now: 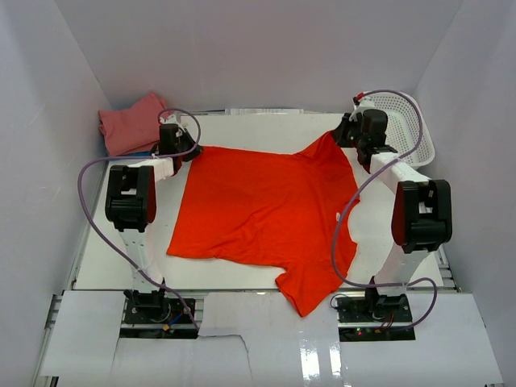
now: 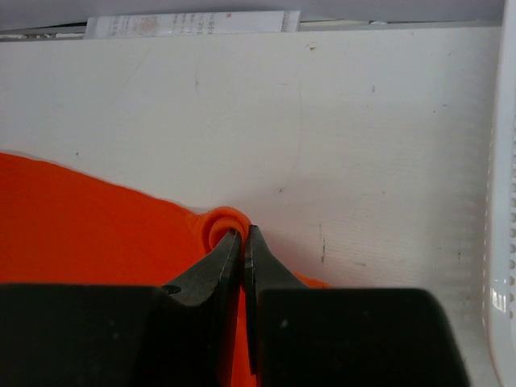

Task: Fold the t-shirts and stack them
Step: Fold the flattened tshirt in 1/3 of the way

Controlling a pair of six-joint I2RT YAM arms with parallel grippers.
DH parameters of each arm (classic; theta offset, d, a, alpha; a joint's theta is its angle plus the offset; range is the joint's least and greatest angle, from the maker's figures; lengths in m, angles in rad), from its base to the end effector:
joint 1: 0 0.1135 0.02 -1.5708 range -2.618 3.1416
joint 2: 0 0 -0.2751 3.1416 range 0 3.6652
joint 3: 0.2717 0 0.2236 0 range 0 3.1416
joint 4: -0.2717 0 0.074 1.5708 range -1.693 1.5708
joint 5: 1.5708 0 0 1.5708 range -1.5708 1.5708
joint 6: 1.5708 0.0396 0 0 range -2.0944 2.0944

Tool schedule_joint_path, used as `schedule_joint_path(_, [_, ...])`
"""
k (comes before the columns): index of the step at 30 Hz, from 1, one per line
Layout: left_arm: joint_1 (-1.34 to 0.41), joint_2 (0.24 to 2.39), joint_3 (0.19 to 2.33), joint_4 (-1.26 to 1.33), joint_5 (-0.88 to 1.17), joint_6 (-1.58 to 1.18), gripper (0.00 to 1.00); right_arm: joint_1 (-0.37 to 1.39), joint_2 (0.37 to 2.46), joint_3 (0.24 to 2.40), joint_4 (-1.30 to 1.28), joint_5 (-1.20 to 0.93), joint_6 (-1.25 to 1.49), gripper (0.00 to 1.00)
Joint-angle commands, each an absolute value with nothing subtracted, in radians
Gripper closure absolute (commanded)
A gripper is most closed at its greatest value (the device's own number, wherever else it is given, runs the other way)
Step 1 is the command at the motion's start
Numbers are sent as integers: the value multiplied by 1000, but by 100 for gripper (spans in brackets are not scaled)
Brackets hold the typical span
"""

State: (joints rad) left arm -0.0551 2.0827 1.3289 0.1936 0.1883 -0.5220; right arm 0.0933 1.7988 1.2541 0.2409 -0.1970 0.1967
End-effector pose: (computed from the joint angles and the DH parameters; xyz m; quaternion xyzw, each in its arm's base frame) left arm 0.4474 -0.0321 0.1897 -0.1573 0.8581 -0.2160 0.4386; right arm 0.4027 0.0455 0.2874 -0.0167 0.8040 0.1635 0.5715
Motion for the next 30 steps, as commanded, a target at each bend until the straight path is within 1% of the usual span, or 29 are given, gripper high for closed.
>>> schedule_joint_path(1, [-52, 1971, 1302, 201, 167, -505, 100, 101, 1737, 1223, 236, -222, 167, 92])
schedule_joint_path(14, [-52, 1853, 1233, 195, 135, -454, 100, 120, 1638, 1111, 206, -252, 164, 92])
schedule_joint_path(23, [-52, 1833, 1200, 184, 141, -437, 100, 130, 1549, 1054, 186, -242, 158, 92])
schedule_joint_path(30, [-52, 1847, 1203, 184, 158, -443, 100, 135, 1460, 1051, 161, -218, 141, 92])
